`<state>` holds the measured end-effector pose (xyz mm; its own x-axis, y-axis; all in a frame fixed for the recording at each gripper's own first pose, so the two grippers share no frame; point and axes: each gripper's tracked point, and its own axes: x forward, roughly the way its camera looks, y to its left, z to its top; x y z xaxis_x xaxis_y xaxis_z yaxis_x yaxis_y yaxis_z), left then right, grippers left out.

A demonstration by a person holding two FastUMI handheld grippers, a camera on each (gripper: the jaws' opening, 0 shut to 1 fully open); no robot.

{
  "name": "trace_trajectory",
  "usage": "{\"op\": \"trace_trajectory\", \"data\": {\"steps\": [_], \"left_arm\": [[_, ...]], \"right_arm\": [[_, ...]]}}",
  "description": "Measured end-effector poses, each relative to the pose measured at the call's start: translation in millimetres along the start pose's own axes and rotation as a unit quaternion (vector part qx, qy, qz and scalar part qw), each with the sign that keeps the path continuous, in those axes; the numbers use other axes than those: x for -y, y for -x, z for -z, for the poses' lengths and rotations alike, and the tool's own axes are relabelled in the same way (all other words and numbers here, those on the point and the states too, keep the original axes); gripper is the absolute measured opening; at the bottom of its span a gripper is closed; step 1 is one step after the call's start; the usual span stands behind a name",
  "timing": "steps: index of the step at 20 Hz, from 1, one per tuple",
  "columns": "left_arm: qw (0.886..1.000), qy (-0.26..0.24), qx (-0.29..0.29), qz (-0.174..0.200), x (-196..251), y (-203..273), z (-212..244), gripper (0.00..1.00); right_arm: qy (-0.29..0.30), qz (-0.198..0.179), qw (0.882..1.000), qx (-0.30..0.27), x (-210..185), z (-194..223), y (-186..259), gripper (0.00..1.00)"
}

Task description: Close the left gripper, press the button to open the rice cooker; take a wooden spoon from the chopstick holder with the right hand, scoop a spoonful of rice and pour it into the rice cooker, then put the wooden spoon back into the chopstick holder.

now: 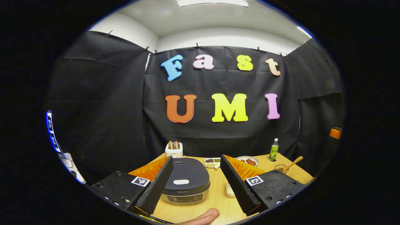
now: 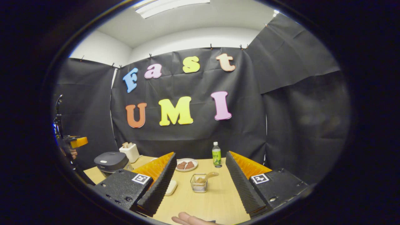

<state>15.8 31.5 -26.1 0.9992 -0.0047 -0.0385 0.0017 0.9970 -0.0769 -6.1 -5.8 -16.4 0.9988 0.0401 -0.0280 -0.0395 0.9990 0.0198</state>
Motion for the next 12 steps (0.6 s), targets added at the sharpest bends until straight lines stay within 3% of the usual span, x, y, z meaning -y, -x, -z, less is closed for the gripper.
{"op": "trace_trajectory", "data": {"steps": [4, 11, 12], "left_arm": [[1.0, 0.023, 0.0, 0.007, -4.1, -8.1, 5.9, 0.94], [1.0, 0.013, -0.017, 0.009, -12.3, -35.8, 35.0, 0.86], [1.0, 0.01, -0.019, 0.01, -11.0, -39.2, 38.7, 0.65]], "right_arm": [[0.011, 0.004, 1.0, 0.014, 1.8, -5.8, 3.6, 1.0], [0.02, 0.006, 0.999, 0.033, 2.1, -10.2, 11.8, 1.0], [0.021, 0.004, 0.999, 0.032, 1.1, -9.4, 12.6, 1.0]]}}
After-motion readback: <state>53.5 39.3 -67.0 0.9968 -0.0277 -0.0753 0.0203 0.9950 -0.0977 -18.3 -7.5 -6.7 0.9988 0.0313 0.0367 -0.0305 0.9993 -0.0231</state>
